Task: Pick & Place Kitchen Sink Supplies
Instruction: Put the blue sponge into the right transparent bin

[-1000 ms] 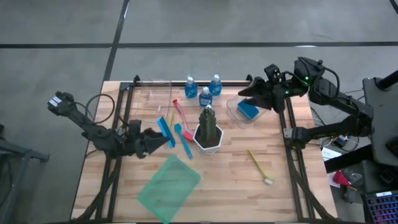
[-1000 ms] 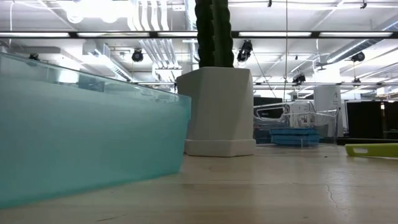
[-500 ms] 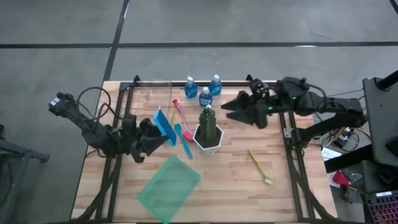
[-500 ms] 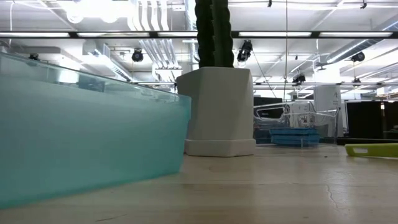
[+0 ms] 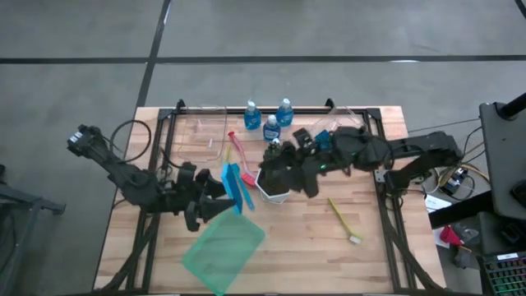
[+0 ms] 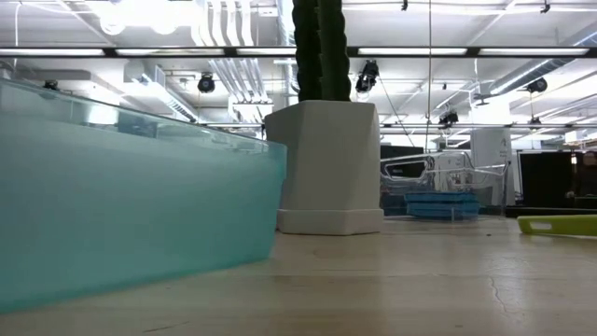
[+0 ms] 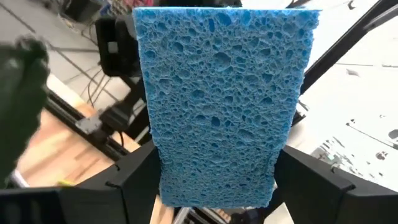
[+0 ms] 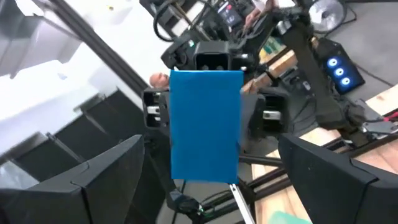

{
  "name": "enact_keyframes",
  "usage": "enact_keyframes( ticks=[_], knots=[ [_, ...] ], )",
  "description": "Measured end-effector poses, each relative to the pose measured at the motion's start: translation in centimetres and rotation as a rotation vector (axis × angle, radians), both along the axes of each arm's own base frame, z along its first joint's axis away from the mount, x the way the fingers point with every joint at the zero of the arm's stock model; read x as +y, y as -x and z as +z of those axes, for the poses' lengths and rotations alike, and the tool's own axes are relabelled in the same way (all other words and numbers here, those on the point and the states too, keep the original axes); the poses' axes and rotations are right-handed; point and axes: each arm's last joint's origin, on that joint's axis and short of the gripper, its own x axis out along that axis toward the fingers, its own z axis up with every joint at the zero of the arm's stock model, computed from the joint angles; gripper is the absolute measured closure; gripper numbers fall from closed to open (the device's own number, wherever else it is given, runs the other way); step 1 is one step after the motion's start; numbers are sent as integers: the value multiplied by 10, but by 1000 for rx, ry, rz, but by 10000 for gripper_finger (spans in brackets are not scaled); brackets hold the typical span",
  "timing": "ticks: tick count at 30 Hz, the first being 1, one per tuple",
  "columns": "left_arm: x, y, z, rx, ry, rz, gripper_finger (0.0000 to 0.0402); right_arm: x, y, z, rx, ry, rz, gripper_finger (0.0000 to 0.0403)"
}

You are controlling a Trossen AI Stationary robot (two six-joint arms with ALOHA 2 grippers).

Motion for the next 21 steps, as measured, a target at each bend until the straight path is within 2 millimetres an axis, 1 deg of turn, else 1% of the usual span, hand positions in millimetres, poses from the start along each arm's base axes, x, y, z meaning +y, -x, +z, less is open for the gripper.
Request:
enact_keyframes(
  ticks=[5, 8, 10, 13, 16, 21],
  knots=[
    [-4, -5, -5, 19, 8, -3, 122, 11, -20, 4, -3, 31, -3, 35],
    [-5, -7, -7, 24, 9, -1, 122, 15, -28, 3, 48, 54, -15, 35],
    [-5, -7, -7, 26, 9, 1, 122, 19, -33, 3, 65, 67, -11, 35],
    [-5, -7, -7, 26, 3, 4, 122, 24, -39, 7, 48, 73, -2, 35],
    [-5, -7, -7, 26, 3, 4, 122, 27, -43, 11, 71, 78, 4, 35],
    [-5, -6, -7, 26, 6, -2, 122, 29, -53, 2, 150, 93, 6, 35]
  ],
)
